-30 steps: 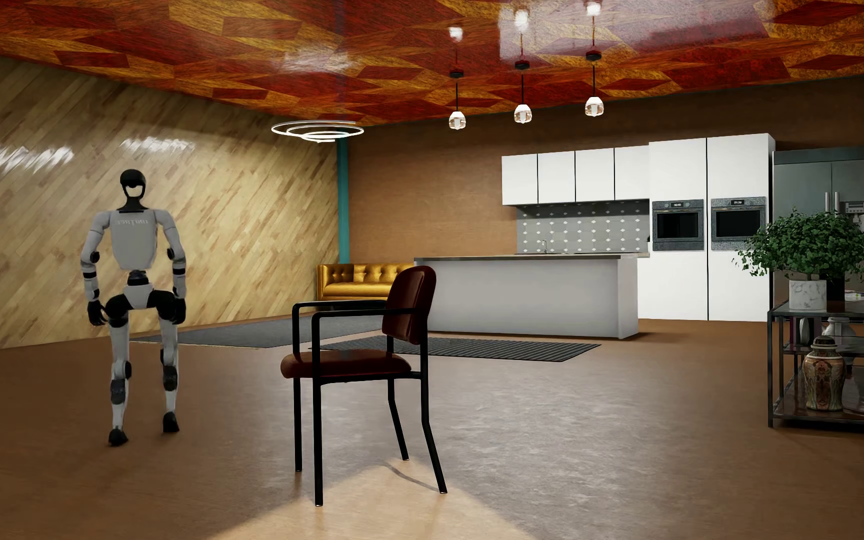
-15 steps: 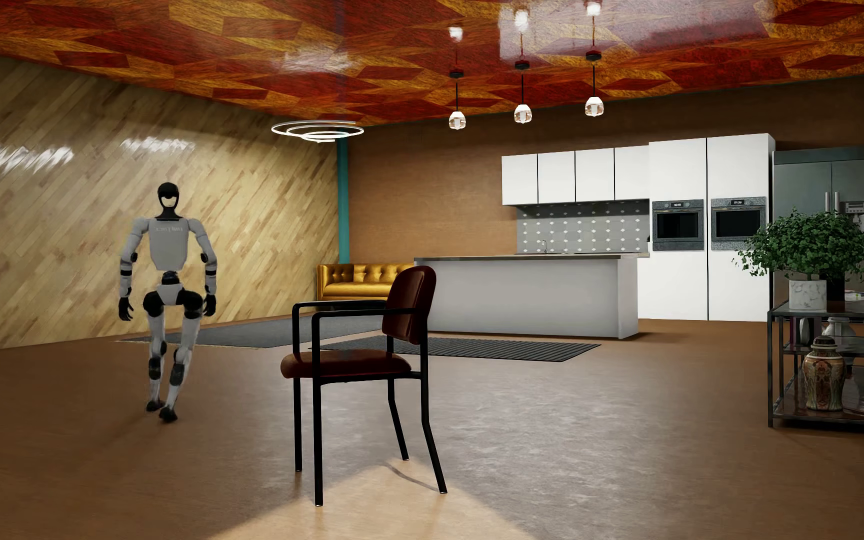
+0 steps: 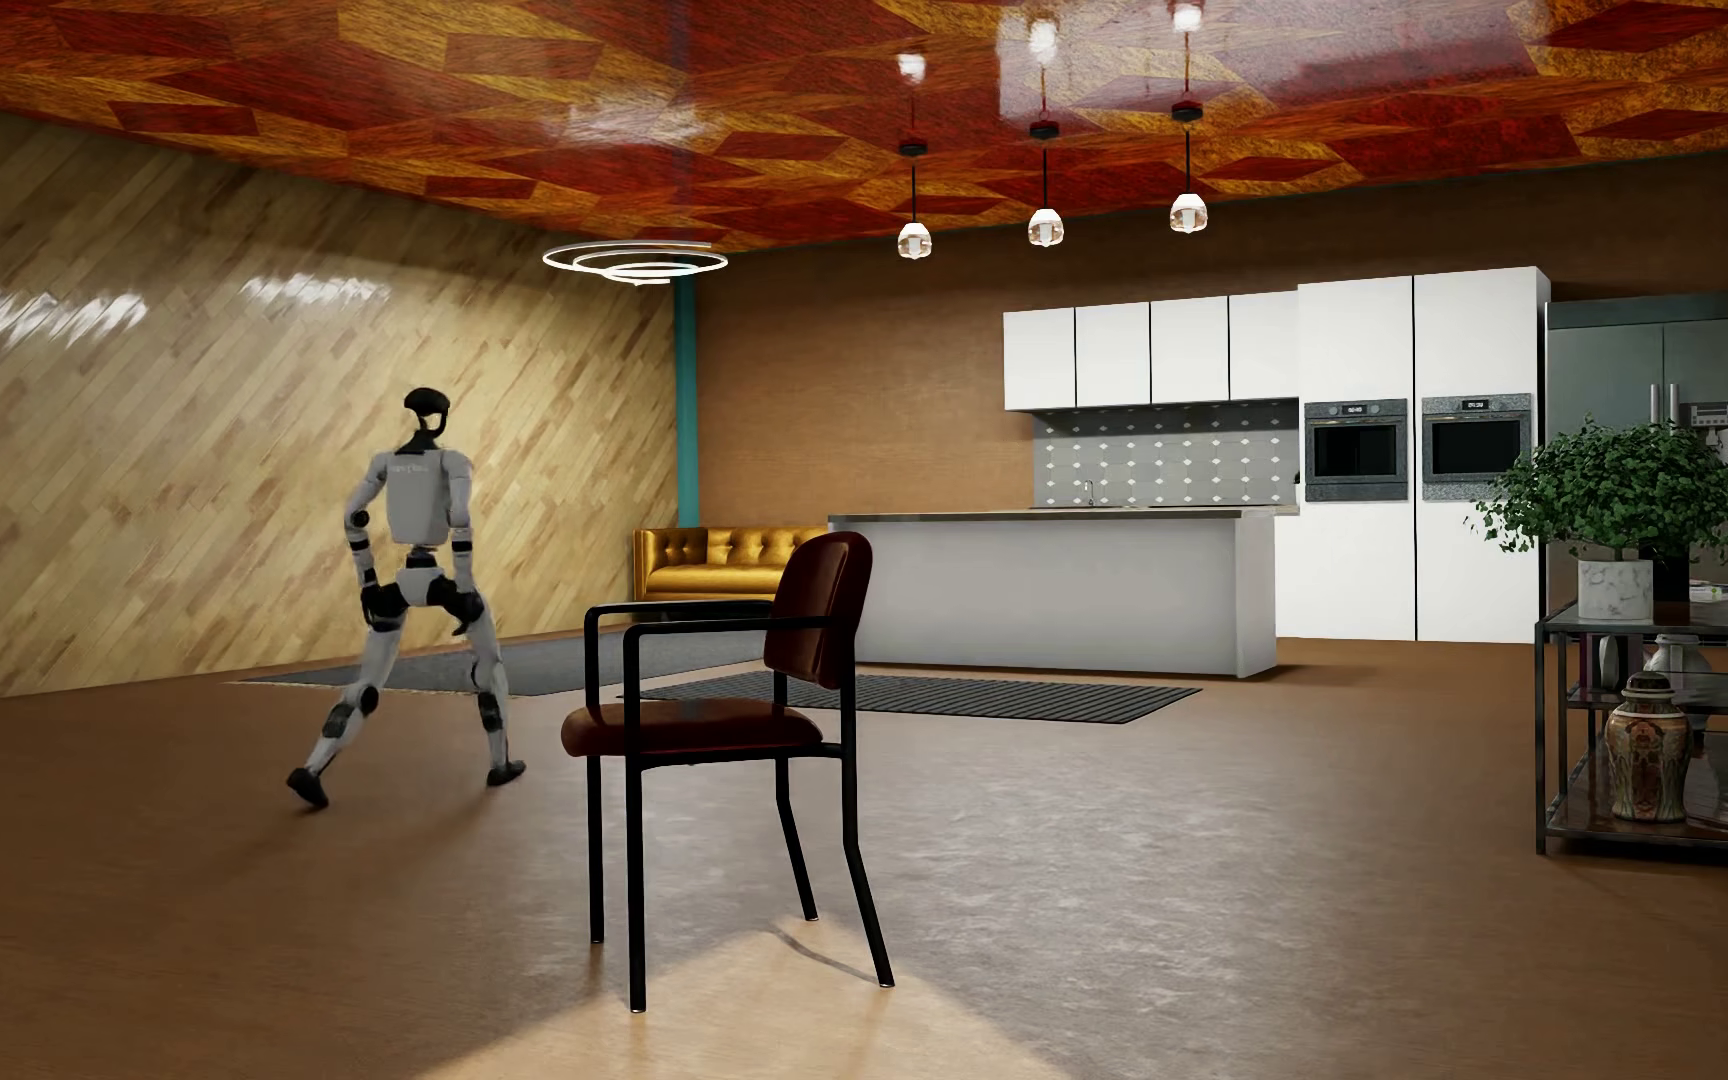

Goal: Go to the counter

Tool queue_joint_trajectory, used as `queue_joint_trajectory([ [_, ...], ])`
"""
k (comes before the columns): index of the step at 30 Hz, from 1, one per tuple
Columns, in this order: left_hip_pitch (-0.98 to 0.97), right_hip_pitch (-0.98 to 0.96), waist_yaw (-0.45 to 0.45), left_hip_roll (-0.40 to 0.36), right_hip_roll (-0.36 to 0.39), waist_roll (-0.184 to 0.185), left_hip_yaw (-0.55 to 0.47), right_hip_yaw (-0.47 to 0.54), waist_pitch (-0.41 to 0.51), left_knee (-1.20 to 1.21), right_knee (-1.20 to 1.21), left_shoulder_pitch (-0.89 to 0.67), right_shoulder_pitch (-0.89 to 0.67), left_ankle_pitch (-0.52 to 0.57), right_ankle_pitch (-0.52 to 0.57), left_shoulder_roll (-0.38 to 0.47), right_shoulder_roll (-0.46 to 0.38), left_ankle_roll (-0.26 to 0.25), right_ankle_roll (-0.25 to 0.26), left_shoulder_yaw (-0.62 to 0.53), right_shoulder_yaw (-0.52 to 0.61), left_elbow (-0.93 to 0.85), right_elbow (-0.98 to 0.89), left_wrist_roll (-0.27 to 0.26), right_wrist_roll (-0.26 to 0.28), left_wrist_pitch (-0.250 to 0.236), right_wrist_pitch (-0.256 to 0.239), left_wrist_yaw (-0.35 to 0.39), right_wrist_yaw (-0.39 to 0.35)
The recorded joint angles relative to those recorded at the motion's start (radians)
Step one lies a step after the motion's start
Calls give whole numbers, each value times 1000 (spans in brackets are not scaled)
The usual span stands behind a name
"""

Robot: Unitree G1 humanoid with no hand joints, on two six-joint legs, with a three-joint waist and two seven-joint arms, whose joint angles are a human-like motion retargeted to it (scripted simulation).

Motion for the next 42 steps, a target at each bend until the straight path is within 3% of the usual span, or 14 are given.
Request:
queue_joint_trajectory([
  [3,42,-114,-30,68,30,80,0,0,-20,116,179,-18,49,284,419,-14,-11,0,0,40,56,47,89,0,0,0,0,0,0],
  [5,-94,-53,35,58,128,106,0,0,-17,407,277,-9,21,477,381,-31,-11,0,0,30,87,110,112,0,0,0,0,0,0],
  [9,-501,350,222,-31,270,74,0,0,24,769,138,10,-80,109,172,-48,-7,0,0,-31,4,138,-30,0,0,0,0,0,0],
  [16,-789,929,516,-4,135,11,0,0,-1,-67,-87,79,-295,121,-240,-48,-34,0,0,-6,-202,111,-357,0,0,0,0,0,0],
  [18,-842,1000,551,-22,79,-9,0,0,-15,103,6,82,-272,157,-146,-52,-21,0,0,-4,-242,157,-375,0,0,0,0,0,0],
  [21,-769,871,513,-131,27,-63,0,0,-23,315,476,47,-212,133,308,-63,23,0,0,-21,-177,277,-228,0,0,0,0,0,0],
  [24,-492,542,378,-173,74,-22,0,0,-4,185,866,4,-175,84,249,-72,25,0,0,-23,-36,227,-84,0,0,0,0,0,0],
  [28,-167,243,162,-148,113,38,0,0,9,2,310,-69,-41,90,442,-48,4,0,0,14,23,37,3,0,0,0,0,0,0],
  [31,-42,158,69,-122,64,32,0,0,-22,-17,-37,-141,29,66,-148,-24,6,0,0,64,27,-62,37,0,0,0,0,0,0],
  [32,-25,117,38,-94,51,37,0,0,-33,14,-28,-144,41,85,-170,-28,17,0,0,94,20,-73,68,0,0,0,0,0,0],
  [35,-23,24,74,6,155,98,0,0,-49,282,161,-95,64,418,414,-66,29,0,0,143,60,-18,116,0,0,0,0,0,0],
  [37,-221,147,124,20,220,115,0,0,-17,664,204,-79,9,450,373,-84,31,0,0,96,27,62,113,0,0,0,0,0,0],
  [39,-417,358,207,-9,249,92,0,0,13,866,119,-65,-61,209,256,-85,30,0,0,21,-12,130,68,0,0,0,0,0,0],
  [42,-604,657,391,-64,201,26,0,0,26,607,-31,18,-143,94,41,-68,-8,0,0,-14,-86,155,-133,0,0,0,0,0,0],
])
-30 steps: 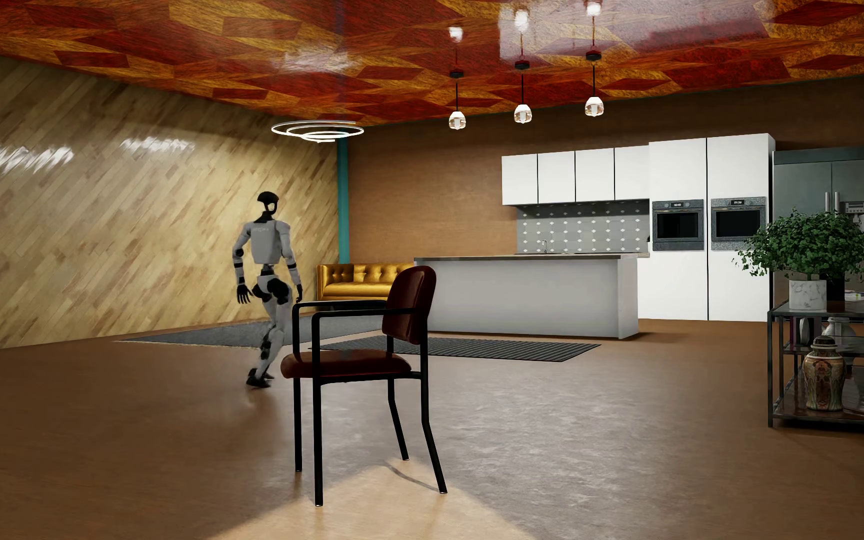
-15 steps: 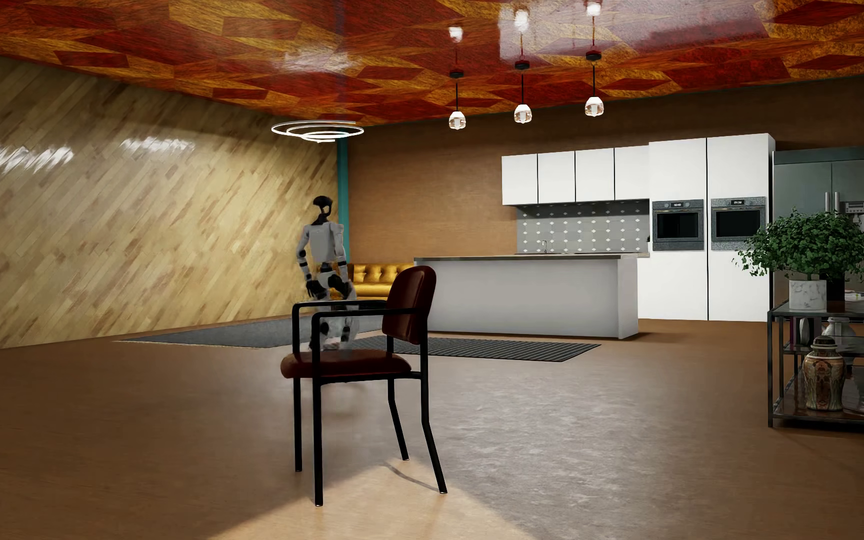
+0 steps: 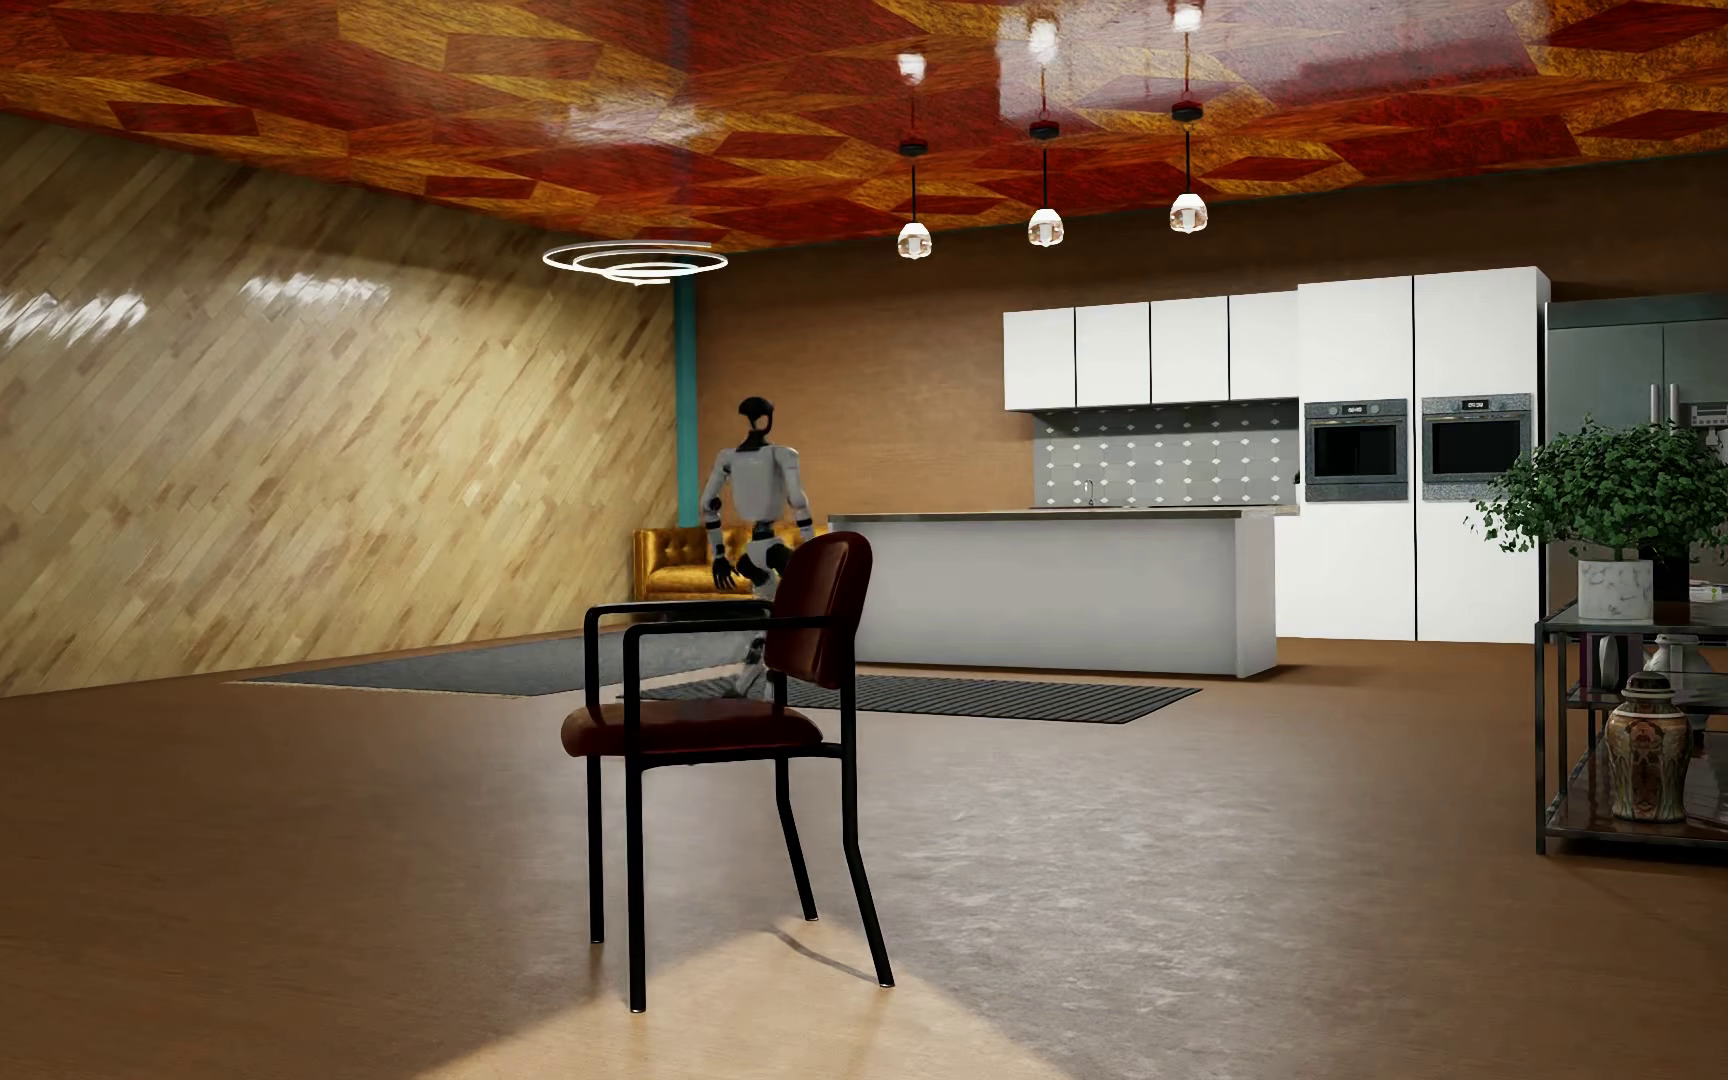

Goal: Go to the counter

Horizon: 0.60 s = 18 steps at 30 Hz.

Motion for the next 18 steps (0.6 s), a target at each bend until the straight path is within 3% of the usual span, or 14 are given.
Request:
queue_joint_trajectory([
  [2,-57,124,75,4,-32,-16,0,0,-17,-398,-48,45,-79,28,-134,7,-14,0,0,-6,-66,6,-93,0,0,0,0,0,0],
  [3,-73,158,99,11,-37,-14,0,0,-35,-600,-55,61,-120,126,-183,5,-18,0,0,-4,-107,17,-124,0,0,0,0,0,0],
  [4,-95,192,118,30,-46,-9,0,0,-52,-851,-53,74,-154,305,-227,1,-24,0,0,-4,-139,29,-152,0,0,0,0,0,0],
  [5,-125,236,131,50,-64,-5,0,0,-54,-1004,-43,80,-180,323,-248,-3,-31,0,0,-11,-154,49,-171,0,0,0,0,0,0],
  [7,-183,312,160,48,-109,-3,0,0,-45,-558,41,87,-178,-63,-179,-9,-35,0,0,-28,-167,91,-186,0,0,0,0,0,0],
  [8,-197,303,161,22,-130,-13,0,0,-56,-463,146,87,-156,-121,-73,-10,-21,0,0,-34,-168,120,-171,0,0,0,0,0,0],
  [9,-173,292,144,-45,-193,-59,0,0,-54,-372,289,86,-124,-166,105,-12,9,0,0,-60,-167,181,-116,0,0,0,0,0,0],
  [10,-109,185,120,-55,-178,-60,0,0,-44,-372,515,57,-115,-200,212,-9,22,0,0,-60,-108,185,-58,0,0,0,0,0,0],
  [11,-45,51,104,-96,-201,-82,0,0,-24,-372,797,52,-104,-243,340,-9,30,0,0,20,-45,155,0,0,0,0,0,0,0],
  [13,97,-120,-37,-104,-138,-30,0,0,16,-449,1048,-14,-61,-250,-63,-11,17,0,0,13,43,62,-5,0,0,0,0,0,0],
  [14,166,-237,-98,-107,-127,-10,0,0,29,-491,1079,-36,-31,-252,-103,-11,32,0,0,43,45,0,49,0,0,0,0,0,0],
  [16,282,-460,-171,-102,-125,16,0,0,41,-563,875,-64,23,-257,215,-4,46,0,0,107,57,-160,140,0,0,0,0,0,0],
  [18,338,-592,-235,-75,-110,40,0,0,38,-584,485,-92,52,-263,337,2,31,0,0,168,140,-310,166,0,0,0,0,0,0],
])
